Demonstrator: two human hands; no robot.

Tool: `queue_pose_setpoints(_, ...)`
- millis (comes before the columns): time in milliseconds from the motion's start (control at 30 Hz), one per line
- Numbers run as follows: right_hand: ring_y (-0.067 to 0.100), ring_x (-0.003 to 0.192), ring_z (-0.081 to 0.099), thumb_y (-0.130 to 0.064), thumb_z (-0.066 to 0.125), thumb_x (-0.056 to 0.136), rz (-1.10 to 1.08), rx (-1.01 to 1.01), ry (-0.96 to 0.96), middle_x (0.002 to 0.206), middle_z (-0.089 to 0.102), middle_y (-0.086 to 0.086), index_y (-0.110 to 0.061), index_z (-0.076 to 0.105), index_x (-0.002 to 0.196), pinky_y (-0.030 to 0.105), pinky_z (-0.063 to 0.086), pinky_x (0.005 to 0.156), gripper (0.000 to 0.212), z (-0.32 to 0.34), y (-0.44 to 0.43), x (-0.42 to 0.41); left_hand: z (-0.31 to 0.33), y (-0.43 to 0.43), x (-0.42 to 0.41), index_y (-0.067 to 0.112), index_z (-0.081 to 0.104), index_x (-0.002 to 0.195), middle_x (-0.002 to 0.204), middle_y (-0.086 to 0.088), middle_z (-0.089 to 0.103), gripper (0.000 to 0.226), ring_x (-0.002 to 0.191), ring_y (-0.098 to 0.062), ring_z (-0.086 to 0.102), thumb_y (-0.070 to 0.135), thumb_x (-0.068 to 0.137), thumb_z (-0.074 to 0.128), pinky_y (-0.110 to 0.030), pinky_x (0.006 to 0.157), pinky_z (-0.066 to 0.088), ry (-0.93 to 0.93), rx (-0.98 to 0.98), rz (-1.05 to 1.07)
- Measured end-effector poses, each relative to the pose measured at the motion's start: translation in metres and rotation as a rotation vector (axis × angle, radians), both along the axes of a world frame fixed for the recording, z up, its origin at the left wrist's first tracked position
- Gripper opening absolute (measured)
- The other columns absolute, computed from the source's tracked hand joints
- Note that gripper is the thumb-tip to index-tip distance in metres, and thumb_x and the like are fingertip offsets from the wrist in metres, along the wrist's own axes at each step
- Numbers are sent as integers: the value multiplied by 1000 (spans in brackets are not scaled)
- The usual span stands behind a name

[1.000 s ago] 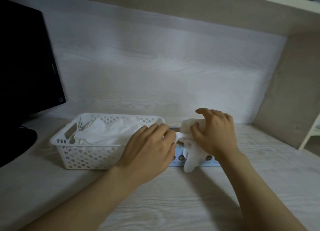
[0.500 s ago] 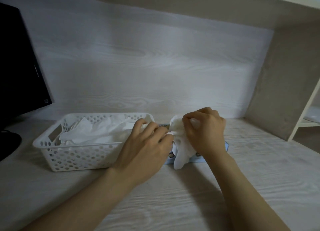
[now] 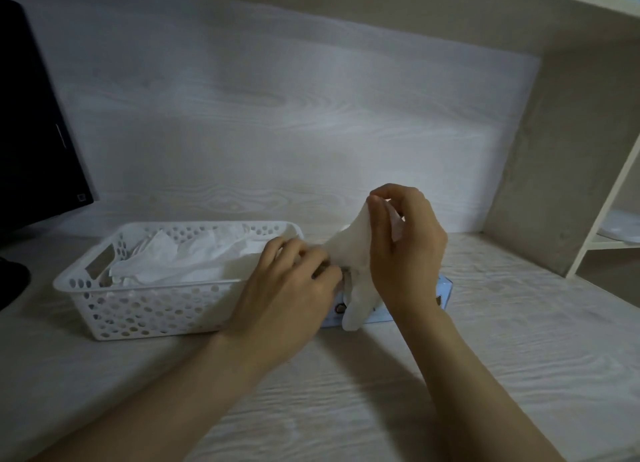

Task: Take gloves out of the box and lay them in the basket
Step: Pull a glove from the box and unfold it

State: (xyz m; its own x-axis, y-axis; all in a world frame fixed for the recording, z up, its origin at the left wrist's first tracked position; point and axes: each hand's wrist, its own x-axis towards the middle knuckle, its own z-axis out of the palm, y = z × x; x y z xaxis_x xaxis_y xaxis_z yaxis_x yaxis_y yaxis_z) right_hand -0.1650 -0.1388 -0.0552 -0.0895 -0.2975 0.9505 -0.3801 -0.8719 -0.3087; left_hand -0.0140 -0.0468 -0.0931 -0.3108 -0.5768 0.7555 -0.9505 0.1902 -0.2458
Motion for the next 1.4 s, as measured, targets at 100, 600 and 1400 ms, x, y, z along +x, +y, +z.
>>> queue_pose_setpoints(100, 4, 65, 57, -19, 59, 107, 47, -1, -58, 74, 61, -11, -8, 68, 103, 16, 42, 63, 15, 4, 9, 2, 6, 3, 4, 24, 72, 103, 106, 6, 68, 26, 98, -22, 61, 44, 99, 55, -45, 100, 43, 89, 38, -35)
queue_pose_setpoints(600, 7, 67, 61, -9, 56, 108, 398, 292, -299, 88, 70, -18, -12, 65, 115, 25, 44, 53, 12, 14, 26, 1, 11, 18, -3, 20, 47, 95, 85, 7, 54, 44, 73, -13, 51, 46, 82, 80, -19, 67, 40, 442, -24, -91)
queue_pose_setpoints(1400, 4, 87, 62, -19, 78, 91, 590, 513, 202, 92, 65, 3, -12, 79, 78, 13, 47, 69, 15, 6, 36, 9, 39, 25, 20, 17, 71, 107, 94, 11, 68, 13, 88, -8, 65, 20, 107, 58, -24, 71, 50, 820, -135, -212)
